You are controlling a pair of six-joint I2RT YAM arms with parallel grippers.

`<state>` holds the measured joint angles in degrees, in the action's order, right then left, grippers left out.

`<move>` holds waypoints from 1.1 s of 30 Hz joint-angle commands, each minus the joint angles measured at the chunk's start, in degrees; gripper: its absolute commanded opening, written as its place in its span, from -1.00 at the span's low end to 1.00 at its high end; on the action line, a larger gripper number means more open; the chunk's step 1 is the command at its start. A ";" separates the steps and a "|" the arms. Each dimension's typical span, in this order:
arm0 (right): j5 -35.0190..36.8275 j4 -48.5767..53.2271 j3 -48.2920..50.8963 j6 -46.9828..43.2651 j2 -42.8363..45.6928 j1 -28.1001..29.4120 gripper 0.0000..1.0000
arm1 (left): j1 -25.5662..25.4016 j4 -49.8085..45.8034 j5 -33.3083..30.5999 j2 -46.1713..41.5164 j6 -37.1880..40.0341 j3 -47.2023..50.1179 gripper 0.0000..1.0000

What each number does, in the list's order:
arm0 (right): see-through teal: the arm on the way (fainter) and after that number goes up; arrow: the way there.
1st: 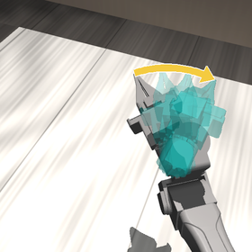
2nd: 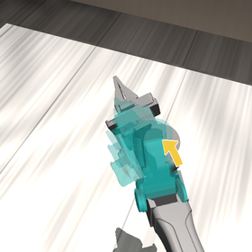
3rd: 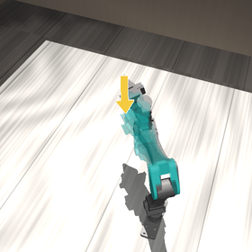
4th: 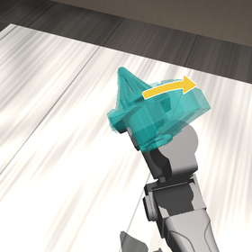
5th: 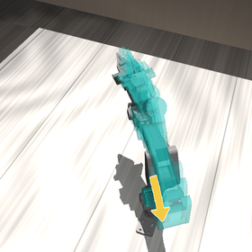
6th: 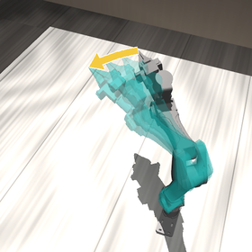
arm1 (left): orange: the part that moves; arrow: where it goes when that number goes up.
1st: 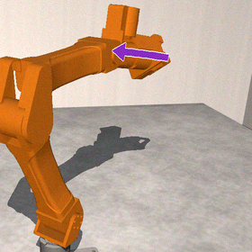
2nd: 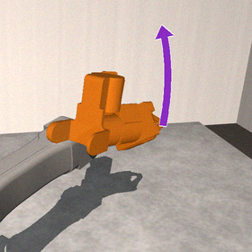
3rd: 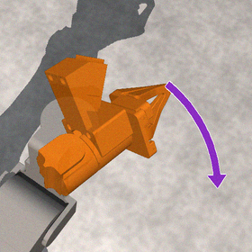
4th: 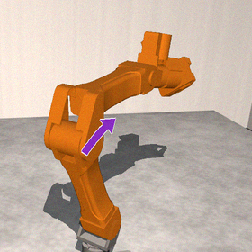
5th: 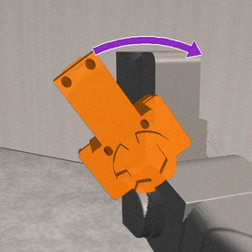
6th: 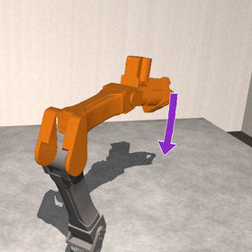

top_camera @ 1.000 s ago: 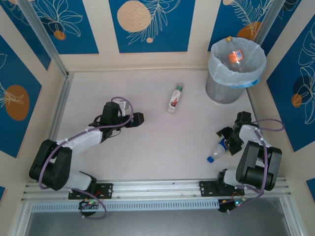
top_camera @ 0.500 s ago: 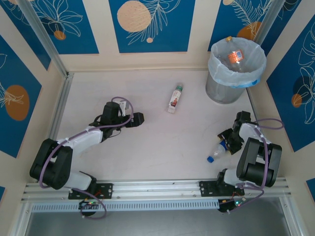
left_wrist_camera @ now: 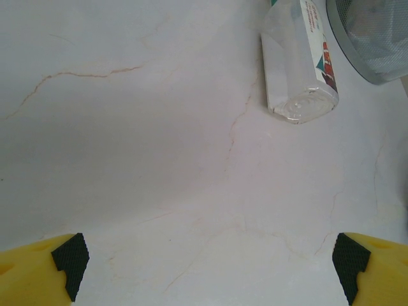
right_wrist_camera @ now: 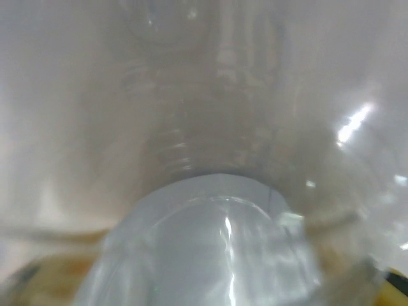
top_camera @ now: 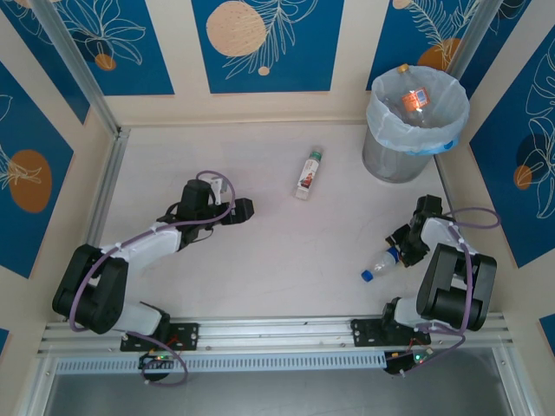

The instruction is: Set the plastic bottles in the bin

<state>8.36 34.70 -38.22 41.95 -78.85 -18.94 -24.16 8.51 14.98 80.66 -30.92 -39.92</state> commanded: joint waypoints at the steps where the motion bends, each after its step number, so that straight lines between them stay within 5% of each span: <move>1: -2.48 -4.11 1.70 0.71 1.44 0.49 -0.04 | -0.62 -0.64 -0.22 0.02 0.88 -0.95 0.99; 19: -3.30 -6.49 5.99 -1.73 23.94 2.86 -0.24 | -2.76 -2.71 0.93 2.43 2.18 -5.68 0.99; 33: -13.09 -10.51 5.42 -5.99 45.11 9.21 -0.29 | -6.49 -3.11 0.06 4.15 1.69 -9.98 0.99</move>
<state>-0.54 26.02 -31.38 37.80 -34.94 -11.00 -29.89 5.85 15.00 84.20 -29.52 -47.88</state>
